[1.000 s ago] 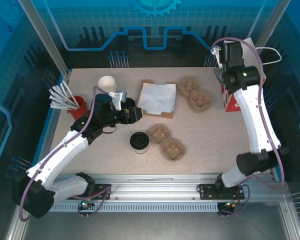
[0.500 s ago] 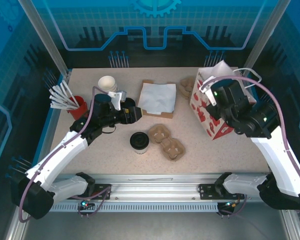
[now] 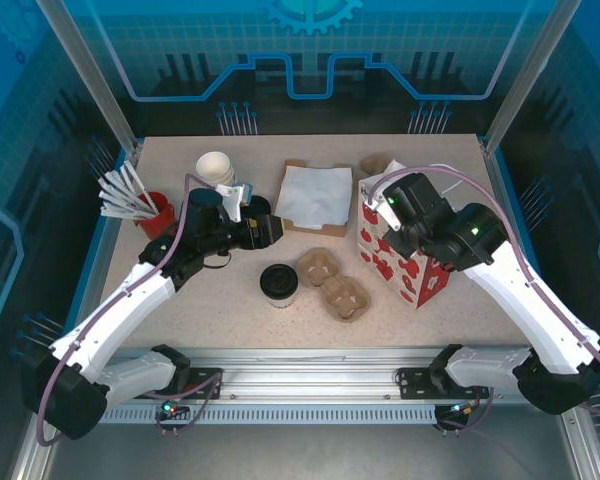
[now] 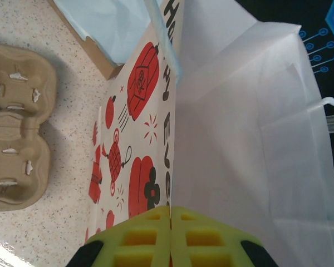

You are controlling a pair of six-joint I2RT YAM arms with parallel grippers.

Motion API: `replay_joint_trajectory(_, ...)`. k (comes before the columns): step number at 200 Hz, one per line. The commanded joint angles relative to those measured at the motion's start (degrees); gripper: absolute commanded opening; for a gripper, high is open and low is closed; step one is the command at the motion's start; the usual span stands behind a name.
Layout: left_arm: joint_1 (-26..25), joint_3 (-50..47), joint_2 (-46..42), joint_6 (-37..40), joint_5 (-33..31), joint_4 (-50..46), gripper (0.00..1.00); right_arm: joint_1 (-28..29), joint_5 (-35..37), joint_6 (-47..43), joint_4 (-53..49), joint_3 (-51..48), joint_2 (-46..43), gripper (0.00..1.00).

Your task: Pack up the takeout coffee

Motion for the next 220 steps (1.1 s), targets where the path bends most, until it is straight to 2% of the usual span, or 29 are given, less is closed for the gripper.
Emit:
replay_joint_trajectory(1,-0.32,-0.4,-1.14,0.81,-0.72,-0.24,0.78,0.3,-1.69,-1.89,4.27,-1.65,0.69,0.03)
replay_joint_trajectory(95,-0.32,-1.85,-1.23,0.35,-0.32,0.72,0.78,-3.26,-7.77,-8.55,21.53,-6.36,5.75,0.02)
replay_joint_trajectory(159,-0.28,-1.87,-0.55,0.29,-0.17,1.16,0.78,-4.98,-10.9,-12.3,32.9,-9.87,5.69,0.02)
replay_joint_trajectory(220,-0.31,-2.03,-0.25,0.18,-0.12,1.46,0.78,-6.84,-9.54,-12.17,30.48,-15.67,1.35,0.04)
